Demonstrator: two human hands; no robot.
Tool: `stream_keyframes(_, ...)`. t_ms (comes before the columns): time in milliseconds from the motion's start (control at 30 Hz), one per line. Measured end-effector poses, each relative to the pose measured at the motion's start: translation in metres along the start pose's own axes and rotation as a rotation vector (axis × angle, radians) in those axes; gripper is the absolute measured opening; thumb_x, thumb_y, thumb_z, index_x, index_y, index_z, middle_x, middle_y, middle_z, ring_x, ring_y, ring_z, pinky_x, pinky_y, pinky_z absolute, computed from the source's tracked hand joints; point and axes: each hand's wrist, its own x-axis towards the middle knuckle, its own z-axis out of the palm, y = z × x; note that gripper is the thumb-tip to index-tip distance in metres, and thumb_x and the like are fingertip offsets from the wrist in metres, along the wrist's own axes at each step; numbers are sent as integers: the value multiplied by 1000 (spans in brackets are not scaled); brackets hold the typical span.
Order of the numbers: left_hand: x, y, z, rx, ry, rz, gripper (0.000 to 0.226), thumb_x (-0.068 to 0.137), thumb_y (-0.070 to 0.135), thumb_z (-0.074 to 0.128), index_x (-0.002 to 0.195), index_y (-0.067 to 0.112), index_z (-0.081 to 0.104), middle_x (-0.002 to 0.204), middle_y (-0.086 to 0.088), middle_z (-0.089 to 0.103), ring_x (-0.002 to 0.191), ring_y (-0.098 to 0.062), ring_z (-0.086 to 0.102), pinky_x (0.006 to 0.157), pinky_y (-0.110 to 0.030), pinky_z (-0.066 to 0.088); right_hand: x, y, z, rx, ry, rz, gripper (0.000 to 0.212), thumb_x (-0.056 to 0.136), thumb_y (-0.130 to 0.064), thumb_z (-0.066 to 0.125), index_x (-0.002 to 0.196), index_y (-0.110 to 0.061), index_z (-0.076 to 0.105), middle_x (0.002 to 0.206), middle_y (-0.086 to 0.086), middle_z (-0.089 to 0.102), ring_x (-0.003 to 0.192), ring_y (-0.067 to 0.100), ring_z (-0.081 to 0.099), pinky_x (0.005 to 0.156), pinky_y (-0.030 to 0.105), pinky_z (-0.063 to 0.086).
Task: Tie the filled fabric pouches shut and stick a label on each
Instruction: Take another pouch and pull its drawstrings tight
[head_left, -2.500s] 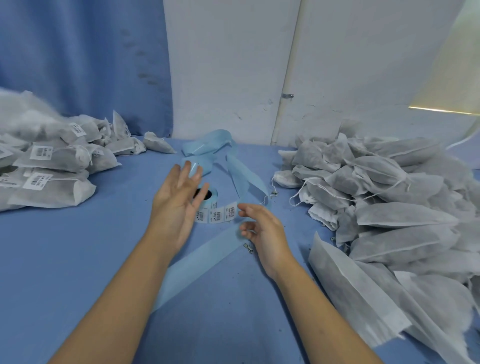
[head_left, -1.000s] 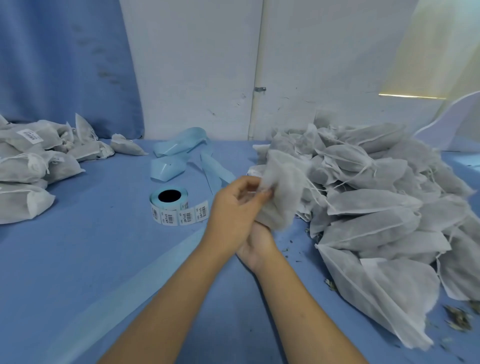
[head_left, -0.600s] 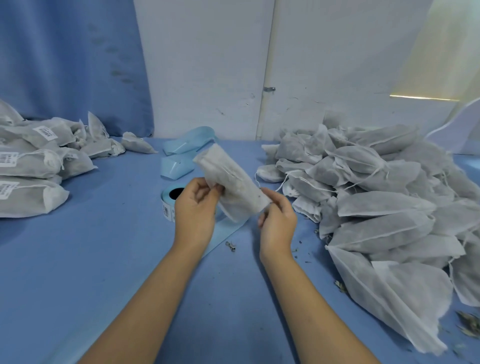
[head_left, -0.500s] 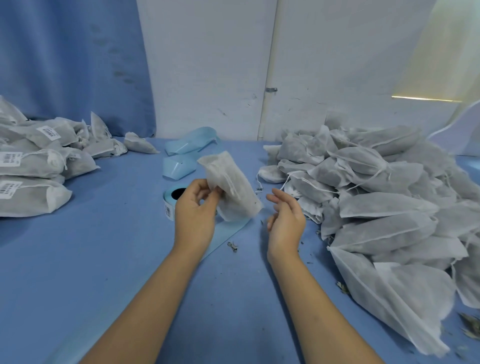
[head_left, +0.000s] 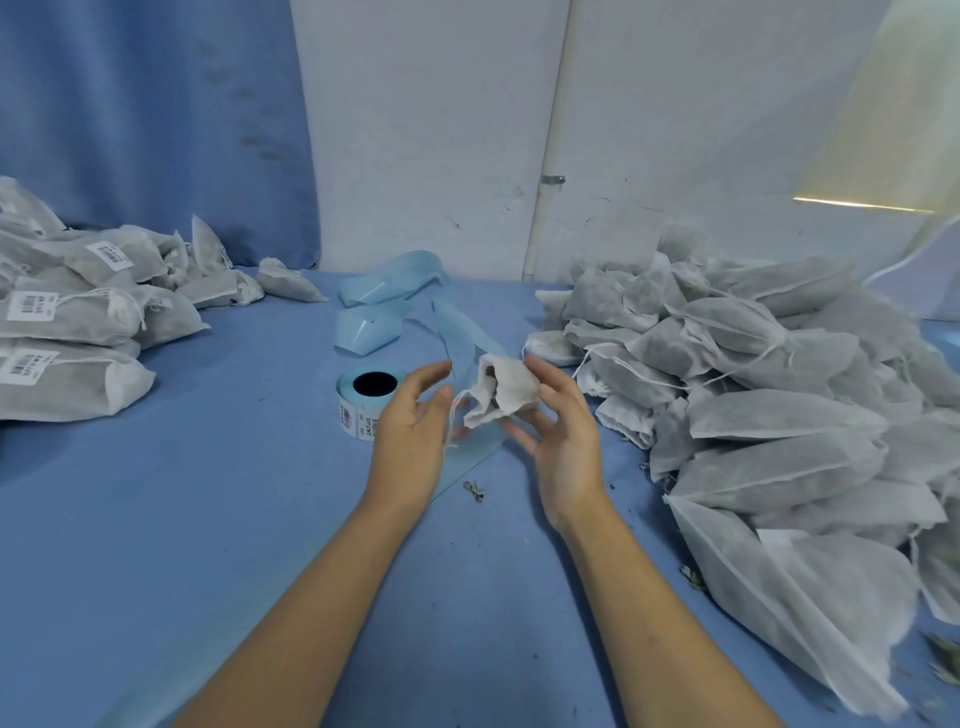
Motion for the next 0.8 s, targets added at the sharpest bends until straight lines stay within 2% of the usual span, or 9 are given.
stream_keyframes(100, -2, 5, -1, -15, 43, -90, 29, 100, 26, 45, 83, 18, 67, 79, 10, 72, 78, -6, 65, 68, -17, 49, 1, 3, 0, -71, 69, 10, 24, 96, -14, 47, 113, -19, 64, 114, -3, 66, 111, 24, 60, 92, 33, 50)
stream_keyframes(167, -4, 9, -2, 3, 7, -144, 40, 99, 36, 45, 74, 13, 68, 72, 1, 72, 72, -9, 65, 69, -19, 48, 1, 4, -1, -94, 89, 17, 24, 96, -15, 48, 115, -17, 62, 121, 3, 64, 119, 28, 57, 98, 39, 46)
stream_keyframes(267, -9, 10, 0, 190, -61, -143, 40, 94, 46, 51, 79, 11, 65, 76, -3, 71, 67, -8, 64, 65, -16, 46, 1, 5, 1, -102, 80, 20, 25, 96, -14, 48, 117, -16, 62, 128, 7, 61, 122, 28, 55, 97, 37, 47)
stream_keyframes(400, -14, 10, 4, 320, -123, -107, 28, 96, 33, 53, 81, 11, 60, 66, 7, 62, 48, 4, 51, 48, -7, 35, 2, 6, 0, -120, 71, 13, 31, 96, -12, 45, 123, -15, 60, 125, 4, 61, 110, 21, 60, 85, 28, 51)
stream_keyframes(533, -14, 13, 0, 366, -103, -99, 23, 91, 14, 49, 70, 16, 58, 61, 4, 54, 46, 2, 43, 47, -9, 33, 3, 5, -2, -106, 87, 43, 46, 87, -2, 40, 123, -20, 62, 122, -4, 62, 99, 12, 62, 74, 22, 52)
stream_keyframes(633, -13, 15, -5, 515, -137, -59, 18, 85, 22, 53, 71, 30, 60, 63, 14, 55, 53, 0, 45, 54, -17, 33, 3, 4, -3, -131, 135, 35, 55, 76, 3, 44, 123, -22, 60, 117, 1, 63, 91, 17, 58, 77, 26, 49)
stream_keyframes(733, -11, 16, -9, 665, -135, 13, 12, 83, 33, 60, 74, 40, 59, 75, 24, 59, 66, 5, 50, 60, -20, 32, 5, 6, -4, -188, 159, -15, 60, 83, 9, 48, 131, -29, 49, 86, -13, 67, 80, 18, 52, 78, 31, 45)
stream_keyframes(767, -11, 16, -9, 674, -124, 40, 11, 84, 36, 60, 75, 42, 59, 79, 24, 60, 69, 6, 50, 61, -18, 32, 5, 7, -4, -200, 156, -21, 60, 86, 6, 51, 133, -31, 44, 85, -20, 67, 82, 17, 55, 79, 30, 47)
stream_keyframes(800, -11, 15, -9, 663, -105, 57, 9, 85, 37, 60, 76, 41, 61, 82, 22, 61, 73, 5, 50, 63, -17, 32, 5, 7, -2, -218, 151, -16, 59, 88, 1, 54, 134, -34, 40, 99, -24, 66, 89, 17, 59, 83, 29, 50)
